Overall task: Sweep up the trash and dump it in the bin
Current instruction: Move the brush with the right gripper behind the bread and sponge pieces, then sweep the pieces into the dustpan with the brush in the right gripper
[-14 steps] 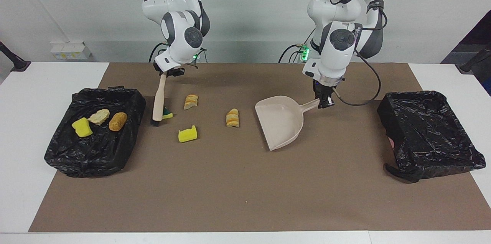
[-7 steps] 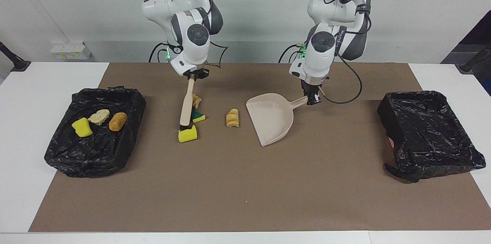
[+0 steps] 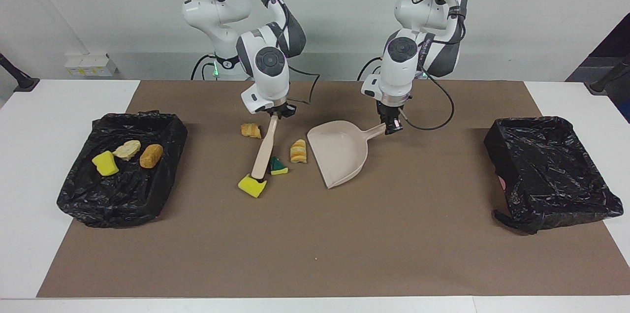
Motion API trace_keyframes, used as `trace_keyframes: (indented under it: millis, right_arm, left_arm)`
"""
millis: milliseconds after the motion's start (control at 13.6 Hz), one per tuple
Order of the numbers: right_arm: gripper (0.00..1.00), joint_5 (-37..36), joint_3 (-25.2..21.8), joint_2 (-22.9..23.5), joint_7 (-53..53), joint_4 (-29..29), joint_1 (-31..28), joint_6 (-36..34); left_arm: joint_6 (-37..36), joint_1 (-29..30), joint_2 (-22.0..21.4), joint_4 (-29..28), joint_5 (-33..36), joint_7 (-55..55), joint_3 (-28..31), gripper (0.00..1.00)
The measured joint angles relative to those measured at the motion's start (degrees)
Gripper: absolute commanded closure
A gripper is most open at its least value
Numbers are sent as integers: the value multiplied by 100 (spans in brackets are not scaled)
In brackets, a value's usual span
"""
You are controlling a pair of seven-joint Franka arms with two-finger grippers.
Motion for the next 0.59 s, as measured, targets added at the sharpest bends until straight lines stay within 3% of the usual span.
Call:
trace_keyframes:
  millis: [590]
  right_arm:
    - [100,106,70,50,41,151,735,-144]
  left_arm:
    - [112,-60,-74,-229,1,-426,-18,100]
